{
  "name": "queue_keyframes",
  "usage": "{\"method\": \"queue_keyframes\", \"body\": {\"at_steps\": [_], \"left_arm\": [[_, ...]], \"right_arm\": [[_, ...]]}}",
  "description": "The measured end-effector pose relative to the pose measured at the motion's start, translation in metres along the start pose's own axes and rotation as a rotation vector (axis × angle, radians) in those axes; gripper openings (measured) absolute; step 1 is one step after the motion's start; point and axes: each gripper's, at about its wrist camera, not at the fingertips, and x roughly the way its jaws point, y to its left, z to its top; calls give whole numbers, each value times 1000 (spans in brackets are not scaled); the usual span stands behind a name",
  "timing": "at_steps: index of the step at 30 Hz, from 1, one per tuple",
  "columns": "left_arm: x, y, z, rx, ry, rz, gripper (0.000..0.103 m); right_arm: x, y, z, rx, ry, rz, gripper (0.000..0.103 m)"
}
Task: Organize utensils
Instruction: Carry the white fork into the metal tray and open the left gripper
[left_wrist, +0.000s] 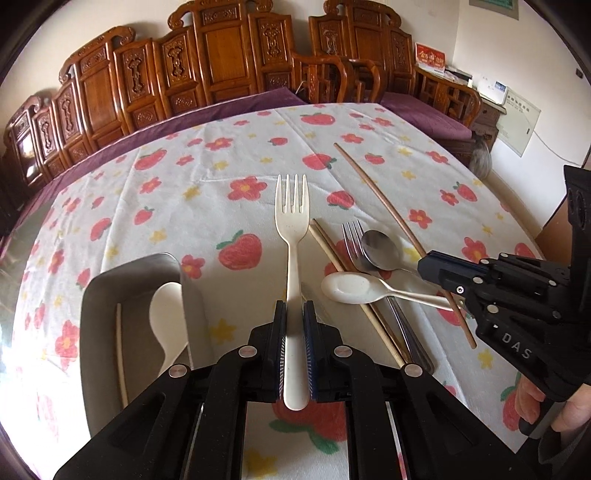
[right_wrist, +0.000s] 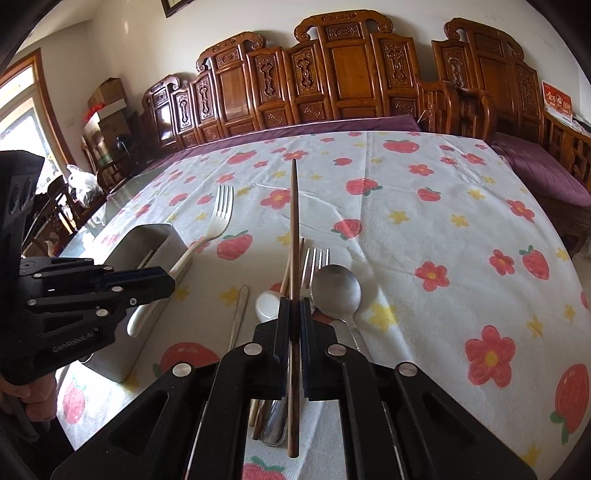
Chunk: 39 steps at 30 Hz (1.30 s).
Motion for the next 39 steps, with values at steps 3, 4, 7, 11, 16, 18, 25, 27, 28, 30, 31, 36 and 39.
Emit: {"method": "queue_keyframes", "body": {"at_steps": [3, 4, 7, 11, 16, 18, 25, 27, 28, 30, 31, 36, 39], "left_arm": [[-10, 3, -2, 1, -15, 2, 8], [-14, 5, -2, 0, -20, 1, 8], [-24, 9, -5, 1, -35, 4, 8], [-36, 17, -8, -1, -48, 10, 8], [-46, 32, -13, -11, -63, 17, 8], [-49, 38, -17, -16, -65, 19, 8], [-52, 72, -33, -54, -49, 44, 8], [-51, 80, -38, -66, -42, 53, 8], [-50, 85, -41, -72, -35, 59, 8], [-47, 92, -46, -82, -25, 67, 8], [-45, 94, -48, -87, -18, 71, 8], [-28, 109, -56, -111, 17, 93, 9], [-19, 114, -61, -125, 28, 96, 9]], "right_arm": [[-4, 9, 0, -17, -6, 8, 6], [-5, 11, 0, -22, -7, 10, 6], [-10, 21, 0, -45, -15, 19, 6], [-14, 31, -1, -71, -22, 29, 6], [-14, 41, -4, -93, -13, 38, 6], [-12, 44, -5, -103, -8, 38, 6], [-7, 51, -7, -120, 4, 47, 6], [-6, 53, -7, -124, 7, 49, 6], [-5, 54, -8, -126, 9, 49, 6], [-3, 56, -10, -132, 16, 46, 6], [-2, 57, -11, -136, 21, 44, 6], [2, 59, -13, -141, 32, 39, 6], [5, 59, -14, -143, 39, 39, 6]]}}
